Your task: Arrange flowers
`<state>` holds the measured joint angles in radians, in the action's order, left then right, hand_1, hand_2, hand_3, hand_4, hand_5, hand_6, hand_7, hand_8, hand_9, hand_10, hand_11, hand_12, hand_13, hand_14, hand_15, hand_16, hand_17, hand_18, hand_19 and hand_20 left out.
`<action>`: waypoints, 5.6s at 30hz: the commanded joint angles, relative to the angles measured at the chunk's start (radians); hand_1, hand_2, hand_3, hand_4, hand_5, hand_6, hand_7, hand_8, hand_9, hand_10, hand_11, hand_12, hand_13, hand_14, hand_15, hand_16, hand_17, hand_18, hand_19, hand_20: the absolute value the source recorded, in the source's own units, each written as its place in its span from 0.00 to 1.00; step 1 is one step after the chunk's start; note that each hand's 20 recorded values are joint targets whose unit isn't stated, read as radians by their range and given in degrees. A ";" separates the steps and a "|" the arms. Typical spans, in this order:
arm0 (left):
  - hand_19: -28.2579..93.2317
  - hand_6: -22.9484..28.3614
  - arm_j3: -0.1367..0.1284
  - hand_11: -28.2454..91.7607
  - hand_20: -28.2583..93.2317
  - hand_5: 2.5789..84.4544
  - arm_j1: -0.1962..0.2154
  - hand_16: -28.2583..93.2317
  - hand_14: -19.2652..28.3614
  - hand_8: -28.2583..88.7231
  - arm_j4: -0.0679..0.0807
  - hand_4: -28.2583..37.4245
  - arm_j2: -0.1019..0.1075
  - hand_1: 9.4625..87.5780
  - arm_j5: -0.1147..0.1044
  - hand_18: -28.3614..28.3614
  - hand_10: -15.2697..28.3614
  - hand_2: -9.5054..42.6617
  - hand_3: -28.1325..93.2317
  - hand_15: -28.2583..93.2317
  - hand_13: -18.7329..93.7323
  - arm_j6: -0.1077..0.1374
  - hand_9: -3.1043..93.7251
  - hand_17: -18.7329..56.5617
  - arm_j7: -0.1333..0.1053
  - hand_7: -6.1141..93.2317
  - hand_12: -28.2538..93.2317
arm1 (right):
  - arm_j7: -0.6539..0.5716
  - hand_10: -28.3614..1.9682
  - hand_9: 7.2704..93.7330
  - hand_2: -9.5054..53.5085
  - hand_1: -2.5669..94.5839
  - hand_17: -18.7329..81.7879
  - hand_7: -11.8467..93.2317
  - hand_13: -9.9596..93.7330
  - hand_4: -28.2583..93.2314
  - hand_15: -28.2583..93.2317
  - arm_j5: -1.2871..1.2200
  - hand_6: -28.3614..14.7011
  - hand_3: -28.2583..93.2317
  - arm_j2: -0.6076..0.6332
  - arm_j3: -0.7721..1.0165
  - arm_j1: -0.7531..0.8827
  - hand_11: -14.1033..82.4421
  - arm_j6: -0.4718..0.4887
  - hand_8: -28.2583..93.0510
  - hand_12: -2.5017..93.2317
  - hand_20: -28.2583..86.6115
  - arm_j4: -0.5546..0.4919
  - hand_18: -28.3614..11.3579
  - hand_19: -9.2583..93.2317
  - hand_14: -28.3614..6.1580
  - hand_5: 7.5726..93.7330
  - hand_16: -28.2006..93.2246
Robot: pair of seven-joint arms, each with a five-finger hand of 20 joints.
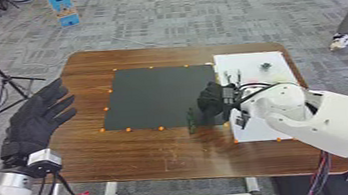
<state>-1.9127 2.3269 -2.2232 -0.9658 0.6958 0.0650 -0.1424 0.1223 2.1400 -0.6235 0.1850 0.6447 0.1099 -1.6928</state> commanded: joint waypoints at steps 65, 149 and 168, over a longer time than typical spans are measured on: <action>0.59 0.48 0.025 0.37 0.30 0.32 -0.014 0.25 0.68 0.16 0.009 0.00 0.002 0.17 -0.011 0.88 0.60 0.07 0.81 0.43 0.37 -0.002 0.30 0.12 0.010 0.24 0.36 | 0.016 0.56 0.65 0.57 0.24 0.38 0.33 0.58 0.35 0.86 0.012 0.73 1.00 -0.146 0.079 0.072 0.60 -0.063 0.18 0.79 0.76 -0.025 0.16 0.82 0.38 0.85 0.75; 0.55 0.49 -0.280 0.31 0.29 0.28 -0.014 0.29 0.68 0.18 0.175 0.00 0.241 0.18 -0.265 0.89 0.57 0.00 0.75 0.31 0.32 -0.032 0.26 0.08 0.051 0.21 0.37 | -0.340 0.52 0.70 0.23 0.35 0.52 0.25 0.73 0.08 0.93 -0.052 0.68 0.97 -0.489 0.334 0.446 0.67 0.143 0.13 0.51 0.70 -0.082 0.11 0.98 0.48 0.18 0.55; 0.56 0.49 -0.160 0.32 0.29 0.29 -0.100 0.28 0.68 0.17 0.162 0.00 0.248 0.16 -0.194 0.89 0.59 0.00 0.76 0.32 0.32 -0.033 0.26 0.08 0.050 0.21 0.37 | -0.469 0.53 0.77 0.37 0.32 0.59 0.25 0.80 0.15 0.95 -0.059 0.68 1.00 -0.617 0.154 0.183 0.72 0.086 0.13 0.48 0.74 0.104 0.11 1.00 0.54 0.20 0.53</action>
<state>-2.1041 2.2498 -2.0428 -0.7246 0.4462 0.0354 -0.0943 -0.3199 2.0792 -1.1876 0.3955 0.9650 0.1812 -1.6702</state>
